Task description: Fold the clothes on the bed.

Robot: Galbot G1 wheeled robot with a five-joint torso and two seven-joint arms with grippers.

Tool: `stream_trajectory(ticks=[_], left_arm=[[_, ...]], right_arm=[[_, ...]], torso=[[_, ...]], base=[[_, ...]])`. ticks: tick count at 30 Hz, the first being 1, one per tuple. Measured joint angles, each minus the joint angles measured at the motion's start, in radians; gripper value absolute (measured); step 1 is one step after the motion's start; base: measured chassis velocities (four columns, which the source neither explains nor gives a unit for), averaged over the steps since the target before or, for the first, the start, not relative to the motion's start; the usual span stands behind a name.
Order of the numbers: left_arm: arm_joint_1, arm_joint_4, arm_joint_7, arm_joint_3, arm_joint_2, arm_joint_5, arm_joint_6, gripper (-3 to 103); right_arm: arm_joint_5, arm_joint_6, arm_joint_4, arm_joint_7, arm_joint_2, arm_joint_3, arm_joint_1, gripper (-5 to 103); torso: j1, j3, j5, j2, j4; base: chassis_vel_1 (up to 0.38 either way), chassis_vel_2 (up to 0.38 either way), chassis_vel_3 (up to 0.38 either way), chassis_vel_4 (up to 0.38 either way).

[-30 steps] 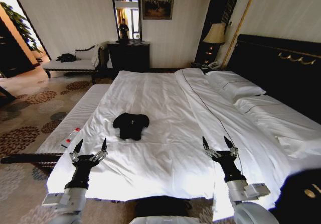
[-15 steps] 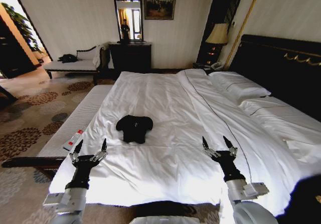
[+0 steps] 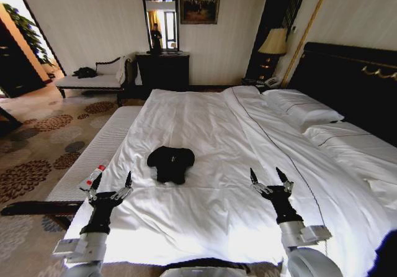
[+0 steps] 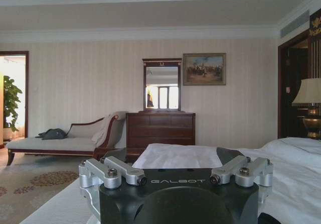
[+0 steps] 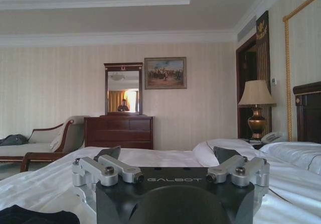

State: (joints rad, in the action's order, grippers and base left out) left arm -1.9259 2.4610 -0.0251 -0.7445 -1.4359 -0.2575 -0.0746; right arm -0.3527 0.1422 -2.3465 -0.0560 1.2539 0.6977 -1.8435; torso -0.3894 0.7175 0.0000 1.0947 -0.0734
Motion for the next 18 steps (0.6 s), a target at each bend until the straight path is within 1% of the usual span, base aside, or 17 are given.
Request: stream_trajectory(ticks=[15, 18], left_arm=[[0.009, -0.009, 0.002, 0.001, 0.005, -0.005, -0.001, 100], [0.009, -0.011, 0.002, 0.002, 0.006, -0.005, -0.001, 100]], right_arm=[[0.013, -0.001, 0.005, 0.0, 0.01, 0.002, -0.002, 100], [0.033, 0.002, 0.011, 0.0, 0.017, -0.002, -0.001, 100]], torso=[[0.0, 0.0, 0.0001, 0.0, -0.0001], [0.0, 0.0, 0.0, 0.0, 0.0]], base=[[0.0, 0.0, 0.0, 0.0], [-0.011, 0.013, 0.018, -0.011]])
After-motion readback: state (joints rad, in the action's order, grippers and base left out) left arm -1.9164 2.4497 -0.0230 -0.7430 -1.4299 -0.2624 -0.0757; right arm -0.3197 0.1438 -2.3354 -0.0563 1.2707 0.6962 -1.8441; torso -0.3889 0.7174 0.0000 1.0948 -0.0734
